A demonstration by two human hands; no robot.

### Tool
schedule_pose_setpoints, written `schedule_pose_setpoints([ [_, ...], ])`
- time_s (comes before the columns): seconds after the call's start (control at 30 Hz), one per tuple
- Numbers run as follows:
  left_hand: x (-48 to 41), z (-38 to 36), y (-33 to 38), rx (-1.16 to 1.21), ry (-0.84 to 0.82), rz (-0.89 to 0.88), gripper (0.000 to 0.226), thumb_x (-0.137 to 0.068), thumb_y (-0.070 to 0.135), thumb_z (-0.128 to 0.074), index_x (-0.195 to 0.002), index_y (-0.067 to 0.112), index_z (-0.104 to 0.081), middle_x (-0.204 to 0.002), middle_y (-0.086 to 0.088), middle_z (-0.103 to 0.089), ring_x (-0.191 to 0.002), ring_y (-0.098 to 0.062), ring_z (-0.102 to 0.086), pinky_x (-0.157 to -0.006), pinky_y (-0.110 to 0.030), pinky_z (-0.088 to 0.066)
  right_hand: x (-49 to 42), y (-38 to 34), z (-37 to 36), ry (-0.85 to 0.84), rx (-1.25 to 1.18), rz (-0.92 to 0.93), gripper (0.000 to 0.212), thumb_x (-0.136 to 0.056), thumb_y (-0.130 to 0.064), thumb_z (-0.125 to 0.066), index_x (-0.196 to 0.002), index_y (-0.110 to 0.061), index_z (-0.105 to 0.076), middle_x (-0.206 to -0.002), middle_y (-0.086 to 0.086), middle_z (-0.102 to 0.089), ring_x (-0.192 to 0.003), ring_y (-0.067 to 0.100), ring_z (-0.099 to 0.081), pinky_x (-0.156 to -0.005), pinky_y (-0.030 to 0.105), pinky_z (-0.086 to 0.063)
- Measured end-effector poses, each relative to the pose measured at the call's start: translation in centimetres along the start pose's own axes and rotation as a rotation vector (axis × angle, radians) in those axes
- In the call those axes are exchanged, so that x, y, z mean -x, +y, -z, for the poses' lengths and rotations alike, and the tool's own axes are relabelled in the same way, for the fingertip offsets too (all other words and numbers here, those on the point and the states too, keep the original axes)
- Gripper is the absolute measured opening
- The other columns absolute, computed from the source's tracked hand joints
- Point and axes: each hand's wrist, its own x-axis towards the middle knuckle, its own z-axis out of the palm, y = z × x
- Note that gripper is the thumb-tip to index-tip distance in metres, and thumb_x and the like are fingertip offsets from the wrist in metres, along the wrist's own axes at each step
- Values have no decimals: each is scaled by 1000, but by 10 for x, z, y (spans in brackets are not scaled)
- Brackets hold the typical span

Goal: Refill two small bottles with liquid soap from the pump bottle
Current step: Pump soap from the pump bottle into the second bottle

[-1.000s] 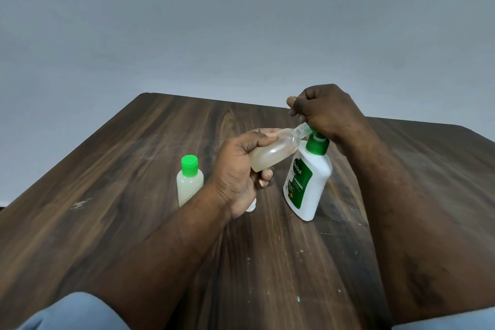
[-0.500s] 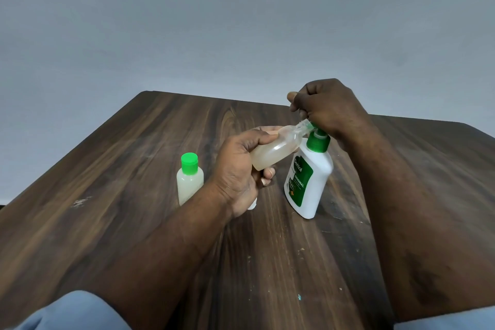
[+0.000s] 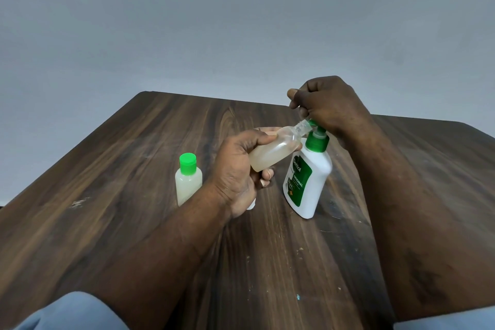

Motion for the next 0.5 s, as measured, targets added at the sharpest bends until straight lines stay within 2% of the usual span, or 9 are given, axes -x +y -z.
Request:
schedule_pose_setpoints([
  [0.4,0,1,0,-6,4,-6,61,-75,29,-64,-129,0,-65,-136,-38,-58,-46,-12,-46,-41,-22,-38,1,2,-1,-35,19,-5,29,-99,-31,-70,-74,-17,-74,-70,-7,-66,-66,9,-58,-66,30,-49],
  [0.5,-1,1,0,0,10,8,65,-74,28,-64,-132,-2,-62,-135,-39,-58,-46,-12,-44,-40,-22,-36,-3,4,0,-23,-6,-3,27,-99,-28,-70,-75,-16,-75,-62,-13,-65,-58,0,-58,-62,26,-46],
])
